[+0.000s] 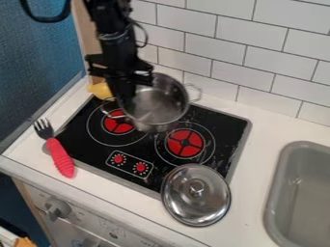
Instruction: Put the silver pot on the top left side
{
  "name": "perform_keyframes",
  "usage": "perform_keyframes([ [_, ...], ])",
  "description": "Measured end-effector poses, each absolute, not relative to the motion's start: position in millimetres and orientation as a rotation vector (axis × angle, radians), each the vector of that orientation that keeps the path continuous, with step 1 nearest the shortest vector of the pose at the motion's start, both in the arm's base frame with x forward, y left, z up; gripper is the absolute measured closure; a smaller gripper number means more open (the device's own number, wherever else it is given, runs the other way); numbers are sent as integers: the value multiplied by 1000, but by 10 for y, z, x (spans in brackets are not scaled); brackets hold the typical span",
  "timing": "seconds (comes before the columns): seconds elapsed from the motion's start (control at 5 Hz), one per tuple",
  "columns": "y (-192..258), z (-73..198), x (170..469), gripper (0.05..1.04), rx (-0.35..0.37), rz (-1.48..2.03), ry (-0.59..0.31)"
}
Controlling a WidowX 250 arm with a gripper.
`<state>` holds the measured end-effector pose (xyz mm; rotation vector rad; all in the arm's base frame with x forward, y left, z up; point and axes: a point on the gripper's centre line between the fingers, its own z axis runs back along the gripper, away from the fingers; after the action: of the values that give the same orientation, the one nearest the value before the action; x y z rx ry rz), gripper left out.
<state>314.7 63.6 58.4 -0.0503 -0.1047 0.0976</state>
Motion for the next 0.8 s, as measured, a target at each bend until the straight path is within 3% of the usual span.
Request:
perform_keyframes([
  [0.4, 41, 656, 3403, 1011, -109, 63, -127],
  [0.8, -322, 229, 3695, 1011, -141, 62, -18],
])
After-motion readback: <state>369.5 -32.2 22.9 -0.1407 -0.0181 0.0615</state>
